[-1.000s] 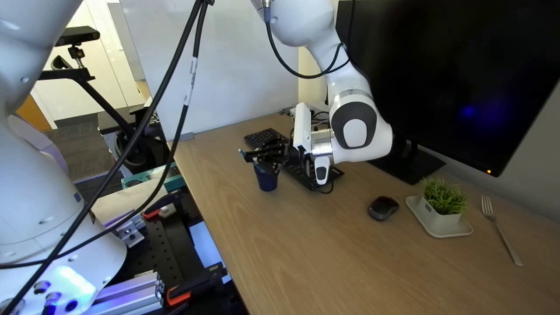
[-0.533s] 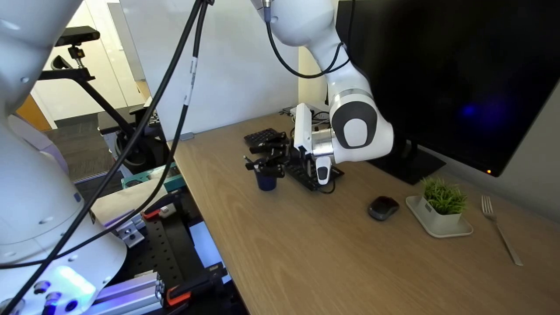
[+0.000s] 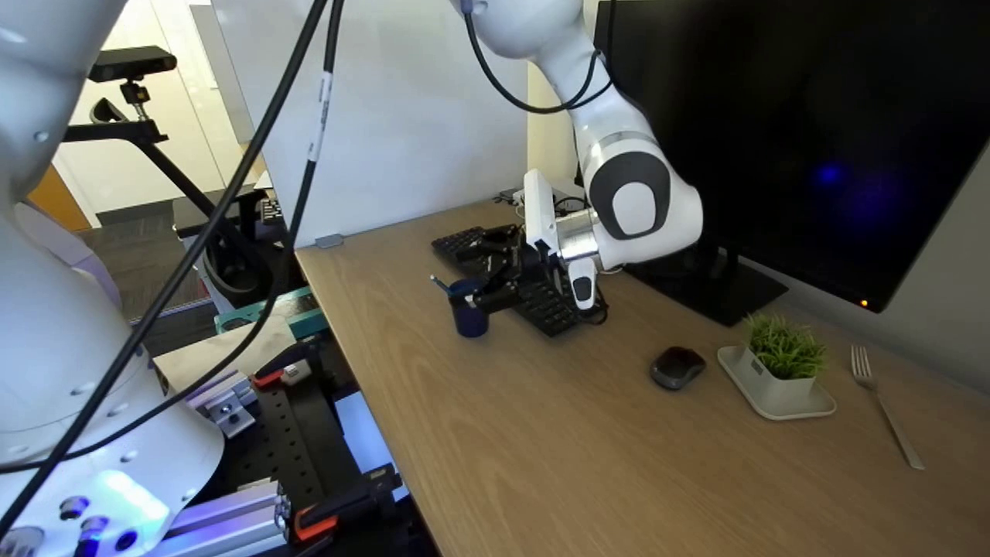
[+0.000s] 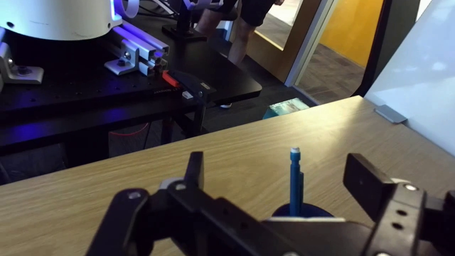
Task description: Put the pen in the cup
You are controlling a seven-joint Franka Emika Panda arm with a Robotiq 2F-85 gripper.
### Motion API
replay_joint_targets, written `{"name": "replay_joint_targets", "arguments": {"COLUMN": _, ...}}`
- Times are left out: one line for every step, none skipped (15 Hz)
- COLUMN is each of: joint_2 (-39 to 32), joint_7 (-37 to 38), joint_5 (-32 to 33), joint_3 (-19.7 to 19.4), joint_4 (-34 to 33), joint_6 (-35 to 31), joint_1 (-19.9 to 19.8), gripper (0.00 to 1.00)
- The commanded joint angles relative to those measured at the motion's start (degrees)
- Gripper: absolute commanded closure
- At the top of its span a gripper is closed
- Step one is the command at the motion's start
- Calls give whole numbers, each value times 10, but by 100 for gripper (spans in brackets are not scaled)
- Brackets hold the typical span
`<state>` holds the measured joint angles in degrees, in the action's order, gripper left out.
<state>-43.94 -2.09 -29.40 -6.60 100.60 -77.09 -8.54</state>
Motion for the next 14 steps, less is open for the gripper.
{"name": "replay_joint_targets", "arguments": {"joint_2": 76, "joint_7": 24, "joint_5": 53, "joint_3": -5, "joint_4": 52, "joint_6": -67, "joint_1": 30, "gripper": 0}}
{"name": "replay_joint_targets", "arguments": {"joint_2": 98, "joint_7": 30, "joint_5": 69, "joint_3": -4, "joint_4": 66, "joint_6": -84, "joint_1": 37, "gripper": 0}}
{"name": "replay_joint_targets", "arguments": {"joint_2": 120, "joint_7": 37, "joint_5": 85, "joint_3": -3, "joint_4": 81, "joint_6": -100, "joint_1": 45, "gripper": 0}}
{"name": "replay_joint_targets", "arguments": {"joint_2": 141, "joint_7": 41, "joint_5": 97, "joint_3": -1, "joint_4": 97, "joint_6": -115, "joint_1": 50, "gripper": 0}}
{"name": "replay_joint_targets", "arguments": {"joint_2": 162, "joint_7": 49, "joint_5": 110, "joint_3": 0, "joint_4": 114, "joint_6": -132, "joint_1": 57, "gripper": 0}}
{"name": "replay_joint_targets", "arguments": {"joint_2": 181, "joint_7": 53, "joint_5": 119, "joint_3": 3, "joint_4": 130, "joint_6": -144, "joint_1": 61, "gripper": 0}}
{"name": "replay_joint_targets", "arguments": {"joint_2": 204, "joint_7": 60, "joint_5": 130, "joint_3": 3, "joint_4": 150, "joint_6": -162, "joint_1": 66, "gripper": 0}}
{"name": "replay_joint_targets", "arguments": {"joint_2": 225, "joint_7": 63, "joint_5": 139, "joint_3": 4, "joint_4": 171, "joint_6": -179, "joint_1": 69, "gripper": 0}}
{"name": "replay_joint_targets", "arguments": {"joint_2": 248, "joint_7": 67, "joint_5": 148, "joint_3": 5, "joint_4": 192, "joint_6": -197, "joint_1": 72, "gripper": 0}}
{"name": "replay_joint_targets", "arguments": {"joint_2": 269, "joint_7": 70, "joint_5": 157, "joint_3": 5, "joint_4": 213, "joint_6": -214, "joint_1": 74, "gripper": 0}}
{"name": "replay_joint_targets", "arguments": {"joint_2": 293, "joint_7": 73, "joint_5": 167, "joint_3": 6, "joint_4": 236, "joint_6": -232, "joint_1": 76, "gripper": 0}}
{"name": "replay_joint_targets", "arguments": {"joint_2": 317, "joint_7": 73, "joint_5": 177, "joint_3": 6, "joint_4": 261, "joint_6": -252, "joint_1": 76, "gripper": 0}}
{"name": "replay_joint_targets", "arguments": {"joint_2": 339, "joint_7": 74, "joint_5": 186, "joint_3": 7, "joint_4": 283, "joint_6": -266, "joint_1": 74, "gripper": 0}}
{"name": "replay_joint_targets", "arguments": {"joint_2": 366, "joint_7": 72, "joint_5": 197, "joint_3": 6, "joint_4": 312, "joint_6": -282, "joint_1": 72, "gripper": 0}}
